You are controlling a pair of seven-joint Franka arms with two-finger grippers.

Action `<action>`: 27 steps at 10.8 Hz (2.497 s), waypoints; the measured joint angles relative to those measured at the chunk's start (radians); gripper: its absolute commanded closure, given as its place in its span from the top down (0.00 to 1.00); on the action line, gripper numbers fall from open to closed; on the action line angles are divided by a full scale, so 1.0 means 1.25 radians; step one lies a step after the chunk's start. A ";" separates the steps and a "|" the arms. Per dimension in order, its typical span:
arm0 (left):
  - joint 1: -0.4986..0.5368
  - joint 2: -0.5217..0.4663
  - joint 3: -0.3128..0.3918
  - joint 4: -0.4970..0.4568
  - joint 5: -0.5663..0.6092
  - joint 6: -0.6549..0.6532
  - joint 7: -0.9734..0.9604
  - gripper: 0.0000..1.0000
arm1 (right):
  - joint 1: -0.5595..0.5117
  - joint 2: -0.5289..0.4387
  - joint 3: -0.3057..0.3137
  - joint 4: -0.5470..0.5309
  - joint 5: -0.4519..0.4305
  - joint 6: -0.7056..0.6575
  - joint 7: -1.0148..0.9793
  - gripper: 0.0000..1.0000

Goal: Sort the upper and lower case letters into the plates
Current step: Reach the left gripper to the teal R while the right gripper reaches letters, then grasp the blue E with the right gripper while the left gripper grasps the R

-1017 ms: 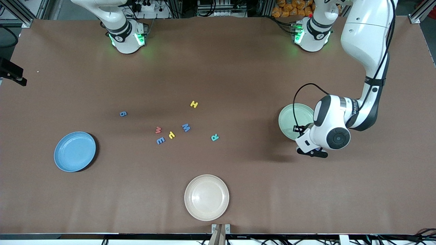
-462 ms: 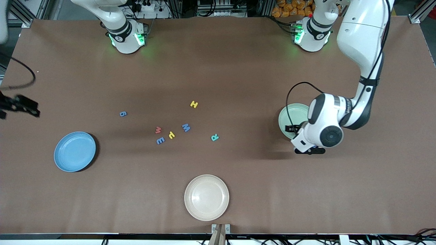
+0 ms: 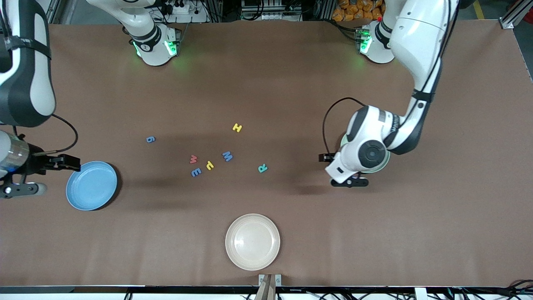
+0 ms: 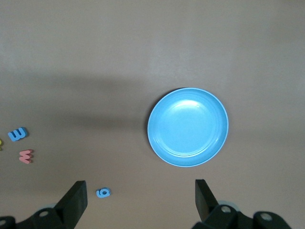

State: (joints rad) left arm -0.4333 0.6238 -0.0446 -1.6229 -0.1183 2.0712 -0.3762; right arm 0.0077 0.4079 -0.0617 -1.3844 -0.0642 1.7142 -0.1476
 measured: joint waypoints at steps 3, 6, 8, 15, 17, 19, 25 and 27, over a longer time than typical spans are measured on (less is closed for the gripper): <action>-0.095 0.038 0.002 0.078 0.001 0.090 -0.094 1.00 | 0.000 0.001 0.000 -0.097 0.028 0.052 0.060 1.00; -0.157 0.073 0.007 0.096 0.057 0.224 -0.112 1.00 | 0.013 -0.009 0.003 -0.166 0.118 0.098 0.232 1.00; -0.180 0.113 0.007 0.124 0.114 0.302 -0.112 1.00 | 0.051 -0.010 0.004 -0.177 0.126 0.124 0.342 1.00; -0.215 0.267 0.037 0.238 0.137 0.526 0.023 1.00 | 0.204 0.007 0.009 -0.256 0.129 0.270 0.873 1.00; -0.234 0.267 0.036 0.240 0.141 0.526 0.034 1.00 | 0.242 0.035 0.009 -0.265 0.129 0.314 1.063 1.00; -0.268 0.270 0.036 0.236 0.177 0.522 0.035 1.00 | 0.263 0.066 0.009 -0.287 0.129 0.369 1.153 1.00; -0.276 0.270 0.037 0.187 0.235 0.457 0.126 1.00 | 0.318 0.139 0.010 -0.349 0.129 0.561 1.297 1.00; -0.275 0.263 0.037 0.188 0.235 0.412 0.126 1.00 | 0.347 0.178 0.010 -0.346 0.128 0.587 1.292 1.00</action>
State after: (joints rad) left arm -0.7774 0.9521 0.0017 -1.3876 0.1752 2.5868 -0.2183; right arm 0.4419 0.6305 -0.0494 -1.8168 0.0957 2.4481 1.4679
